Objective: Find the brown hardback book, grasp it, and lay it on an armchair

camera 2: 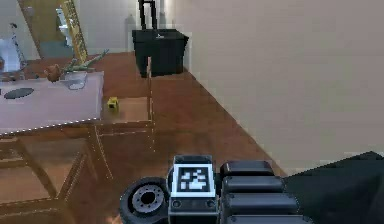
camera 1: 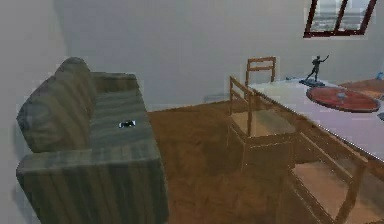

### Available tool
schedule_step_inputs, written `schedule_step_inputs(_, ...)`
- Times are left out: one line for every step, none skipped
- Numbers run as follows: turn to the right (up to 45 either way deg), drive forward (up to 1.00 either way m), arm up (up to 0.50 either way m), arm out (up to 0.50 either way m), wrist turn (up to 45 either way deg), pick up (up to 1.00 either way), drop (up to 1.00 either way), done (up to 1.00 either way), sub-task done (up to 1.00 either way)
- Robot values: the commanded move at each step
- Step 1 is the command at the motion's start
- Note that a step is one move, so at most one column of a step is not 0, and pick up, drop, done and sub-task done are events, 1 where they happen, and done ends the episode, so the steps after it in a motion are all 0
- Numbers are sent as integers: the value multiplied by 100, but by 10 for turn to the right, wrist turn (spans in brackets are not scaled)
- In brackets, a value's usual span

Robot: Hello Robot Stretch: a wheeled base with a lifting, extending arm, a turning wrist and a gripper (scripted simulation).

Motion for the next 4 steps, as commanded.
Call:
schedule_step_inputs(-450,0,0,0,0,0,0,0,0)
schedule_step_inputs(-450,0,0,0,0,0,0,0,0)
schedule_step_inputs(-180,0,0,0,0,0,0,0,0)
schedule_step_inputs(0,15,0,0,0,0,0,0,0)
